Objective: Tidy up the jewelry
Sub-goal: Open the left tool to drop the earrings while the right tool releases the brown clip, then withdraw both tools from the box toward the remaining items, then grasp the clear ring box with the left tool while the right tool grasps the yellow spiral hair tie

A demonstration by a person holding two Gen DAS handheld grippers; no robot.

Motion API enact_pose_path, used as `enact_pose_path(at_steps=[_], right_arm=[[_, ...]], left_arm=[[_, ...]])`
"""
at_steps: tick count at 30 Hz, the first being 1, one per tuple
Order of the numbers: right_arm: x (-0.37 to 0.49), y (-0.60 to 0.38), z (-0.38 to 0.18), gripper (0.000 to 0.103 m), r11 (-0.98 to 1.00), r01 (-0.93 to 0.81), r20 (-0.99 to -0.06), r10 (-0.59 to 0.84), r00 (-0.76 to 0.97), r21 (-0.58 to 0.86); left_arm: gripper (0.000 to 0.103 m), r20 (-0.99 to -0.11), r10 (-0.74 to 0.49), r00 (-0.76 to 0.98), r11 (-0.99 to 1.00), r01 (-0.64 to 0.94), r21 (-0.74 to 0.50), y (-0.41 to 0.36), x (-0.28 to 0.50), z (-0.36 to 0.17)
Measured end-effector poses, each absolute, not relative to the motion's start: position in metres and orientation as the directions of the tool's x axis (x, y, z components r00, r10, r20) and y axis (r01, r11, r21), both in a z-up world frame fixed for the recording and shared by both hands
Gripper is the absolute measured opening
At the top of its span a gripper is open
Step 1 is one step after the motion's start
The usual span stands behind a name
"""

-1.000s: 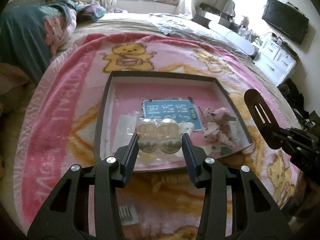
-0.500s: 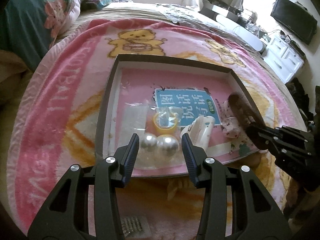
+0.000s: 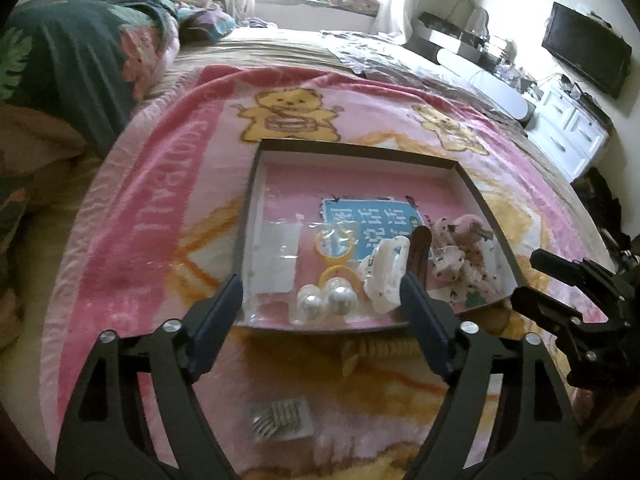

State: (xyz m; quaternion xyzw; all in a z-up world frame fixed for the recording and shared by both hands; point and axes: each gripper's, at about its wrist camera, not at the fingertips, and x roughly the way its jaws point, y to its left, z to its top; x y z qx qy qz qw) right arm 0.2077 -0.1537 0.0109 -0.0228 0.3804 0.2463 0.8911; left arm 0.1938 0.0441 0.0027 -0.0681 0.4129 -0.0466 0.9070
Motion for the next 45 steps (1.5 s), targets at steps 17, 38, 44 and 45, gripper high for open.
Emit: enact_pose_path(at_steps=[17,38,44,45], right_arm=[[0.172,-0.127,-0.003,0.071,0.834,-0.541,-0.728,0.439,0.526,0.112],[0.195,-0.095,-0.053,0.064,0.804,-0.581,-0.815,0.417,0.402,0.124],[0.208,-0.081,-0.074,0.055,0.806,-0.579,-0.834,0.403,0.376,0.128],[0.209,-0.08,-0.076,0.053,0.805,-0.578,-0.832,0.41,0.373,0.137]], left_arm=[[0.081,-0.798,-0.109,0.593,0.988,-0.026,-0.154,0.074,0.139,-0.021],[0.038,-0.845,-0.165,0.508,0.979,-0.02,-0.203,0.071,0.147,-0.077],[0.038,-0.834,-0.16,0.528,0.977,-0.038,-0.212,0.087,0.142,-0.07],[0.038,-0.832,-0.162,0.53,0.976,-0.041,-0.216,0.09,0.141,-0.069]])
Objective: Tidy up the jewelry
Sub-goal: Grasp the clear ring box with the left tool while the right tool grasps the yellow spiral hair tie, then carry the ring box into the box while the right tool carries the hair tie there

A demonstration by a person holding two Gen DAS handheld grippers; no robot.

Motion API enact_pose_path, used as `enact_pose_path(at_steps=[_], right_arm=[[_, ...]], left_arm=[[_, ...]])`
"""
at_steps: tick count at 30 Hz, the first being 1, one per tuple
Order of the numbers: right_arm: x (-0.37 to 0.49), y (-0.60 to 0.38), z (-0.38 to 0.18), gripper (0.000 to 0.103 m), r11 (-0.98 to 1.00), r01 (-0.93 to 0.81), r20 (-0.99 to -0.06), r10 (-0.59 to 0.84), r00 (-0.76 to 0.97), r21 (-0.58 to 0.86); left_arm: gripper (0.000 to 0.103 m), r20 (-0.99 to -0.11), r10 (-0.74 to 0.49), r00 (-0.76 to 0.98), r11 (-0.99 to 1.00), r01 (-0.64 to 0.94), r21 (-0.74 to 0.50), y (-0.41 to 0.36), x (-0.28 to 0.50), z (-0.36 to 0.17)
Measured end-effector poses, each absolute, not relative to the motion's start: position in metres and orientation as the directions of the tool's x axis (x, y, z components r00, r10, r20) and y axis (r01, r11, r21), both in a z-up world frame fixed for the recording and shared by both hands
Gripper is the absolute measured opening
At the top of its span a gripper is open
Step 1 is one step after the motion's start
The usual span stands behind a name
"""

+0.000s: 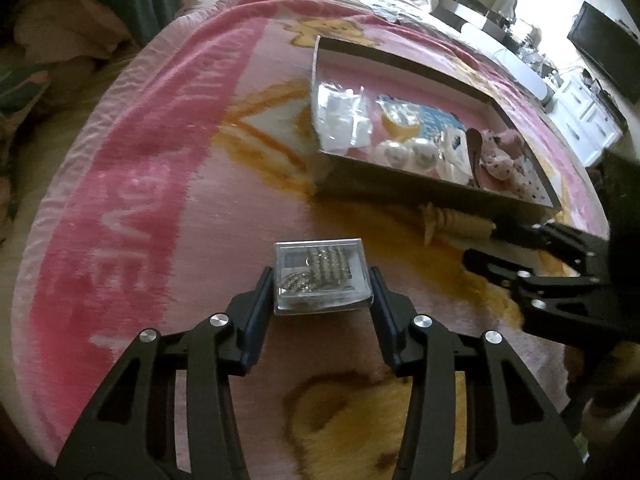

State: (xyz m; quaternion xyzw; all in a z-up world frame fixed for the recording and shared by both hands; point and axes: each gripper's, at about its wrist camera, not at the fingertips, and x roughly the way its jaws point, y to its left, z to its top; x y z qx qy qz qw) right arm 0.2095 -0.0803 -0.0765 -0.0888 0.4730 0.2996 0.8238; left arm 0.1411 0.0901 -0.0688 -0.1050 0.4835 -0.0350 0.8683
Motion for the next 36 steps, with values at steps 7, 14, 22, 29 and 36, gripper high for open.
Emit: enact_pose_path(at_steps=[7,14,22,29,36], right_arm=[[0.208,-0.066,-0.074,0.025,0.759,-0.619,-0.807,0.488,0.332,0.204],[0.186,-0.052,-0.065,0.02,0.692,-0.692,-0.783,0.541,0.305,0.208],[0.165,-0.071,-0.048,0.02,0.693,-0.68,-0.755,0.573,0.319,0.239],[0.154,-0.105,-0.029,0.019,0.739,-0.628,-0.731,0.566,0.381,0.244],[0.154,-0.144,-0.013,0.016,0.793,-0.568,-0.712,0.529,0.462,0.22]], left_arm=[[0.038,-0.819,-0.171,0.548,0.971,-0.048,-0.234,0.1,0.137,-0.06],[0.038,-0.802,-0.179,0.57,0.968,-0.045,-0.248,0.102,0.131,-0.048],[0.038,-0.777,-0.181,0.602,0.968,-0.032,-0.25,0.101,0.124,-0.028],[0.038,-0.762,-0.185,0.621,0.97,-0.011,-0.245,0.092,0.122,-0.012],[0.038,-0.752,-0.206,0.626,0.971,0.033,-0.239,0.069,0.131,-0.001]])
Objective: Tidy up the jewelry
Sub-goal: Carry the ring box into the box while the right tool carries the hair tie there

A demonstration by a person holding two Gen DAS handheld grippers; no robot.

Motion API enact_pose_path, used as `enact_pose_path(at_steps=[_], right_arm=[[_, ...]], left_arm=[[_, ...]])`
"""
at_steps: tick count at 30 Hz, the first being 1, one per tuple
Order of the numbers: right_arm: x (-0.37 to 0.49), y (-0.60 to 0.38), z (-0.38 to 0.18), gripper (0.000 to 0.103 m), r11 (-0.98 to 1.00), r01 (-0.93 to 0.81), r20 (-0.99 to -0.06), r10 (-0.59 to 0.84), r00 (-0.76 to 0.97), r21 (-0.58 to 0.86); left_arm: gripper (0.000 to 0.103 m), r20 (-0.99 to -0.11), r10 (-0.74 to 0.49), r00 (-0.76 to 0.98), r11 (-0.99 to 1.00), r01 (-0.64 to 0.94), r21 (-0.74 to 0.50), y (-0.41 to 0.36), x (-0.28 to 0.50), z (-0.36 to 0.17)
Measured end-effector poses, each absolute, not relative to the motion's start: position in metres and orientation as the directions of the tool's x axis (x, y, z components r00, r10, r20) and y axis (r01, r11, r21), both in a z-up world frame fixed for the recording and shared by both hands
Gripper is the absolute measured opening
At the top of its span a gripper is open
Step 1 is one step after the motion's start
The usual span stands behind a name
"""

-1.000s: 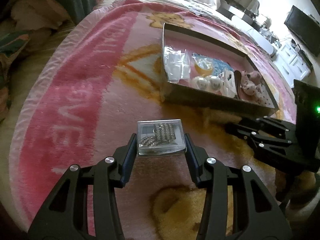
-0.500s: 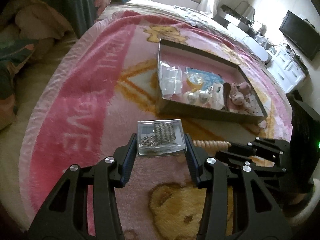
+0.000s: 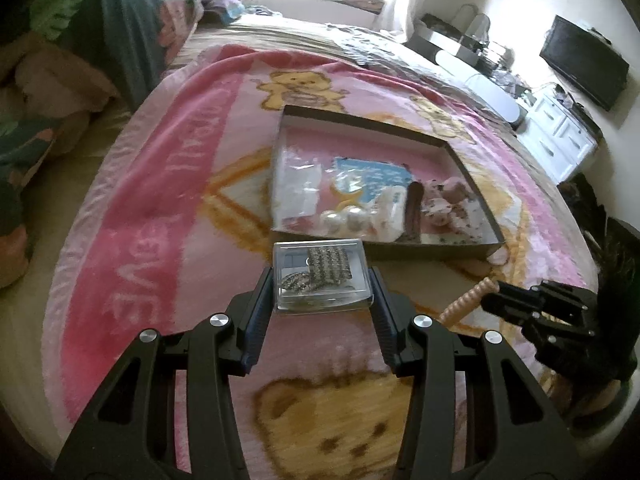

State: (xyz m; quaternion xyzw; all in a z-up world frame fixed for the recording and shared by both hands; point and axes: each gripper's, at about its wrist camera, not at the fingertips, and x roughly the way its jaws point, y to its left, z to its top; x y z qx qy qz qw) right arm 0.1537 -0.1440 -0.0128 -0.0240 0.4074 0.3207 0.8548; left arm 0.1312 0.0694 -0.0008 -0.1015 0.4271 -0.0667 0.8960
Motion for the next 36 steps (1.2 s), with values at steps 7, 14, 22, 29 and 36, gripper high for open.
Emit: enact_pose_path(at_steps=[7,14,22,29,36], right_arm=[[0.155,-0.175,0.005,0.016,0.821,-0.526,-0.678,0.517,0.523,0.22],[0.167,-0.196,0.029,0.016,0.842,-0.496,-0.635,0.504,0.585,0.211],[0.189,-0.211,0.048,0.016,0.859,-0.467,-0.59,0.492,0.64,0.209],[0.207,-0.213,0.049,0.016,0.867,-0.45,-0.584,0.483,0.652,0.214],[0.227,-0.213,0.037,0.016,0.862,-0.433,-0.597,0.498,0.629,0.262]], left_arm=[[0.038,-0.744,-0.233,0.626,0.969,0.087,-0.23,0.043,0.142,0.008],[0.038,-0.734,-0.246,0.633,0.969,0.133,-0.21,0.021,0.158,0.02],[0.038,-0.721,-0.247,0.647,0.969,0.17,-0.179,0.0,0.186,0.031],[0.038,-0.732,-0.24,0.638,0.97,0.191,-0.152,-0.014,0.21,0.028],[0.038,-0.754,-0.236,0.613,0.97,0.188,-0.15,-0.018,0.232,0.011]])
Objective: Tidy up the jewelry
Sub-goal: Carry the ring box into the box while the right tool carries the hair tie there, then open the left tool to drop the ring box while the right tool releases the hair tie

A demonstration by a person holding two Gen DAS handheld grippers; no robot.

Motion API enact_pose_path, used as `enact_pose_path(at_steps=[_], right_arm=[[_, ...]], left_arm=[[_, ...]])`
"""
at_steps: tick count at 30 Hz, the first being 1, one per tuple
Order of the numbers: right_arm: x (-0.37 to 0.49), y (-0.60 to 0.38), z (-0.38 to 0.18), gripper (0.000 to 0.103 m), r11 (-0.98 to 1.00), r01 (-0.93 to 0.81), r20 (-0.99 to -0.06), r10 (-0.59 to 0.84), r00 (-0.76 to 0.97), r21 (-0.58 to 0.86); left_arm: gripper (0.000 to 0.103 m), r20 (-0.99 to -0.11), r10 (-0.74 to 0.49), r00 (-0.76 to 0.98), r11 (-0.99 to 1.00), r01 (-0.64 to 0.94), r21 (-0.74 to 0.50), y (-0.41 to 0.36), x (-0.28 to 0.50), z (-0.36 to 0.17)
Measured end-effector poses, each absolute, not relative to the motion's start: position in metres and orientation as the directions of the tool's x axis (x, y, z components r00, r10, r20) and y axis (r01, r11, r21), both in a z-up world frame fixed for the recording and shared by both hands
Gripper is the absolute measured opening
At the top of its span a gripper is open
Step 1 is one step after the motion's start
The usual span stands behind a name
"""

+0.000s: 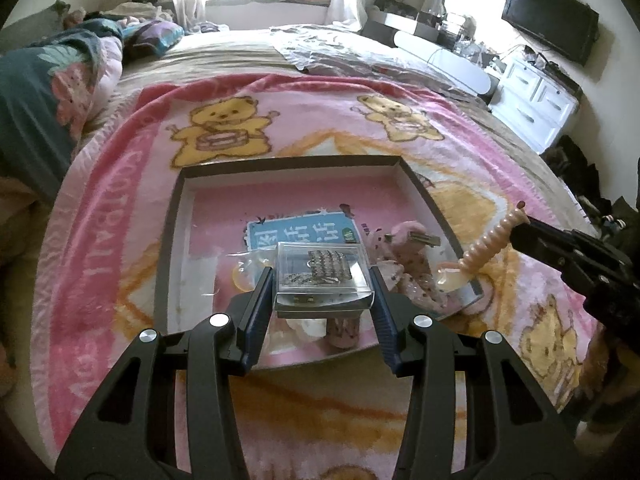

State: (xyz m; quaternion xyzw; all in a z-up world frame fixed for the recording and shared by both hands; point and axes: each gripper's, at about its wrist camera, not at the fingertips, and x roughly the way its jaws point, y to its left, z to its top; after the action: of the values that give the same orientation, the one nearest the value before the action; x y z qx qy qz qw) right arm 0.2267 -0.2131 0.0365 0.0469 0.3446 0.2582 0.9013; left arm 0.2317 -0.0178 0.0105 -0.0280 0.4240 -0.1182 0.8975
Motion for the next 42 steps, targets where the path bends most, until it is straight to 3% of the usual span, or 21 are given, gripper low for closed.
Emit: enact_pose_path(at_steps=[11,19,22,24,26,33,42], right_arm=[[0.245,-0.188,0.001,0.016,0.834,-0.449,-0.66,0.537,0.524,0.322],[0.252,-0.182,-0.015,0.02,0.863,-0.4,-0.71,0.489,0.507,0.309],[0.248,-0.187,-0.013,0.031,0.869,-0.393,-0.707,0.48,0.519,0.302],[0.242,-0.192,-0.008,0.048,0.879,-0.381,-0.698,0.465,0.545,0.287],[0.238,-0.196,-0.003,0.048,0.882,-0.378,-0.69,0.461,0.558,0.283],[0.22,-0.207,0.018,0.07,0.896,-0.368,-0.66,0.435,0.613,0.248],[0.181,-0.218,0.051,0.098,0.918,-0.358,-0.604,0.385,0.698,0.171]], left_arm=[[0.038,-0.781,-0.23,0.581,0.973,0.163,-0.165,-0.01,0.252,-0.014],[0.038,-0.792,-0.22,0.569,0.975,0.148,-0.165,-0.005,0.257,-0.022],[0.039,-0.793,-0.219,0.568,0.975,0.148,-0.163,-0.004,0.256,-0.022],[0.04,-0.792,-0.22,0.569,0.975,0.149,-0.165,-0.004,0.257,-0.022],[0.04,-0.79,-0.219,0.573,0.975,0.149,-0.163,-0.005,0.254,-0.021],[0.047,-0.776,-0.215,0.594,0.976,0.151,-0.155,-0.008,0.238,-0.006],[0.075,-0.744,-0.196,0.639,0.98,0.142,-0.137,-0.011,0.206,0.029]])
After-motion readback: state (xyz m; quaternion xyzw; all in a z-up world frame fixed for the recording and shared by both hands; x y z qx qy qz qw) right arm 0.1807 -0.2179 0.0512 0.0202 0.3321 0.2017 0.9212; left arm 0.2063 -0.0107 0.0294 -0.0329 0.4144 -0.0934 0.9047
